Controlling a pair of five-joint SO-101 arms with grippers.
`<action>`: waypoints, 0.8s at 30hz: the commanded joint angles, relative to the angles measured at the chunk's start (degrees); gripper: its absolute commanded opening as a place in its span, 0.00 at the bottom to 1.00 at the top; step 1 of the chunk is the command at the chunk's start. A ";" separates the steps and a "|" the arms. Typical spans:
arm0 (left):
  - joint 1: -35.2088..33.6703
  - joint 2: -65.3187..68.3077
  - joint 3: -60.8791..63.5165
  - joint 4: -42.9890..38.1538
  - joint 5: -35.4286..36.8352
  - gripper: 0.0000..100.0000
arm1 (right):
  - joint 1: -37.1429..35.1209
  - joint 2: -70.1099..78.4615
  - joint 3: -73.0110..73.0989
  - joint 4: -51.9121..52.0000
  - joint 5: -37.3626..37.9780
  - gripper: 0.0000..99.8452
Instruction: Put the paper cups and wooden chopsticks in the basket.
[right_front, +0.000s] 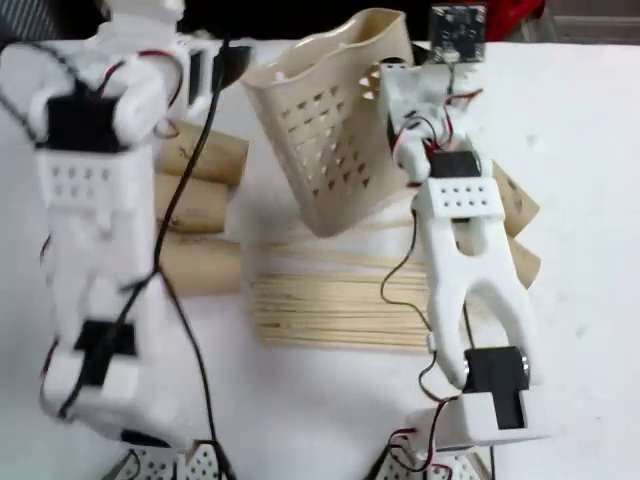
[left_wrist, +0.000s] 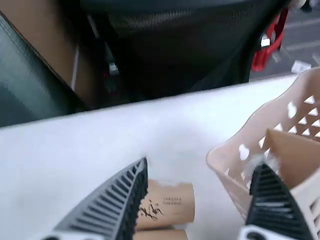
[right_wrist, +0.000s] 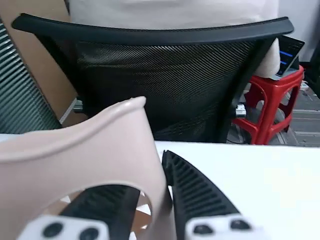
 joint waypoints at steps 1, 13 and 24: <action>0.48 11.38 -17.05 5.27 0.97 0.33 | 0.04 -7.60 5.01 -8.22 -0.35 0.02; 1.63 30.37 -31.91 11.78 0.97 0.33 | -2.07 -23.87 21.63 -18.51 -0.35 0.02; 7.08 31.25 -30.95 16.00 -2.99 0.32 | -3.03 -24.04 21.71 -18.33 -0.88 0.02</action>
